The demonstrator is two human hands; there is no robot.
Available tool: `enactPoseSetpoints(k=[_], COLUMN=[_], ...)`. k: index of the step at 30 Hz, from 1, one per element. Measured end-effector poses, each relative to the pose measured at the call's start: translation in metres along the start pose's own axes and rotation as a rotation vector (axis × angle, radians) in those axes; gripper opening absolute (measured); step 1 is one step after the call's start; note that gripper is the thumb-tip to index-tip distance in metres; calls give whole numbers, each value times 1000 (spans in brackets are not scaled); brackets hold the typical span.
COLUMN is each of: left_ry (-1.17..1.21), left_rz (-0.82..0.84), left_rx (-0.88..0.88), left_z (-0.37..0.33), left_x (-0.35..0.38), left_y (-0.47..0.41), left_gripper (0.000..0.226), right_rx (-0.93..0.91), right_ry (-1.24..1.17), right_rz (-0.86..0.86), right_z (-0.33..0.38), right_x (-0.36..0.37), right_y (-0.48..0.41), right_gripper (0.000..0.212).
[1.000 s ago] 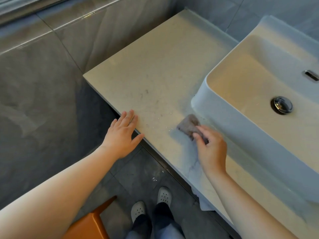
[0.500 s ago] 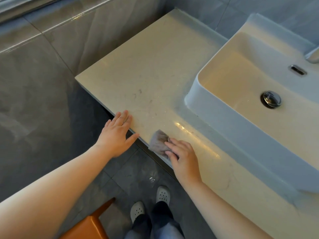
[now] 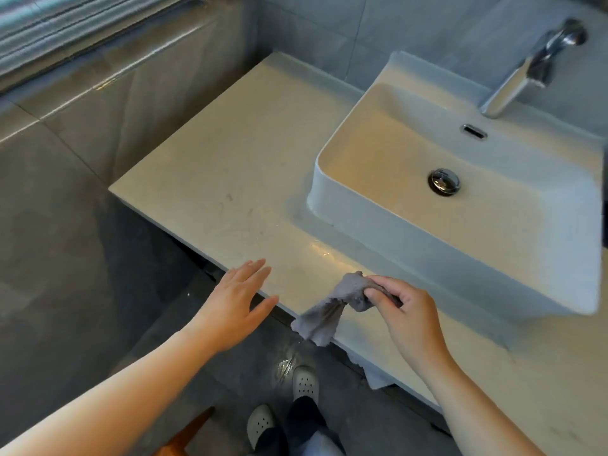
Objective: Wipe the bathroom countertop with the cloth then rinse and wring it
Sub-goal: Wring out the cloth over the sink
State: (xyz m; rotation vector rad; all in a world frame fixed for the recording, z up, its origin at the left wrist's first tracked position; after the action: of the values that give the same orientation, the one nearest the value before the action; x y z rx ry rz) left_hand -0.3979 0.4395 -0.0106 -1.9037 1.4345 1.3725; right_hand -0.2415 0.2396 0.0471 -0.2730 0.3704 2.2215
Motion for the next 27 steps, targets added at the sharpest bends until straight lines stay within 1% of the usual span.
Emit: enactPoseSetpoints(k=[2, 4, 6, 8, 10, 15, 17, 18, 20, 21, 22, 24, 25, 27], left_ry=[47, 92, 140, 193, 250, 333, 398, 431, 482, 488, 473, 464, 476, 468], left_rz=[8, 41, 98, 120, 91, -44, -59, -53, -64, -74, -86, -54, -27, 22], left_rx=[34, 74, 115, 159, 194, 198, 196, 203, 239, 249, 254, 262, 270, 275], left_z=[-19, -40, -63, -85, -108, -152, -169, -178, -196, -203, -209, -222, -228, -239], left_x=[-9, -20, -29, -41, -53, -84, -92, -95, -102, -105, -111, -121, -126, -135], left_y=[1, 0, -2, -6, -13, -42, -55, -62, -76, -84, -91, -104, -112, -128], left_gripper=[64, 64, 70, 78, 83, 80, 72, 60, 22, 6, 7, 13, 15, 23], right_rx=[-31, -82, -147, -210, -267, -357, -385, -389, -386, -388, -390, -374, -344, -238], right_ry=[41, 64, 81, 100, 140, 223, 248, 250, 261, 272, 288, 320, 315, 257], right_rz=[28, 37, 40, 29, 9, -46, -62, -69, -83, -97, -122, -200, -235, -247], right_z=[18, 43, 71, 100, 127, 175, 189, 194, 202, 204, 205, 203, 198, 183], right_x=[-11, -20, -29, -40, -55, -92, -106, -112, -128, -138, -149, -179, -195, -219], right_y=[4, 6, 6, 4, 1, -16, -24, -30, -42, -49, -58, -80, -93, -119], right_gripper=[25, 23, 22, 22, 22, 14, 13, 13, 12, 10, 8, 3, 9, 26])
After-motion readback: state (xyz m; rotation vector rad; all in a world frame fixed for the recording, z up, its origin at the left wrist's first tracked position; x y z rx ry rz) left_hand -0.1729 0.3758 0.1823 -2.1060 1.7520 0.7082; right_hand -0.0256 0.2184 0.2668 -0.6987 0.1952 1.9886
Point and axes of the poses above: each hand's wrist, its own y-axis away from the middle knuckle, its own x-axis out of the palm, z = x × y, the point moved 7 cm from there along -y, towards the middle knuckle, and after that the axes turned 6 degrees about -y, right-handed, at the moved point
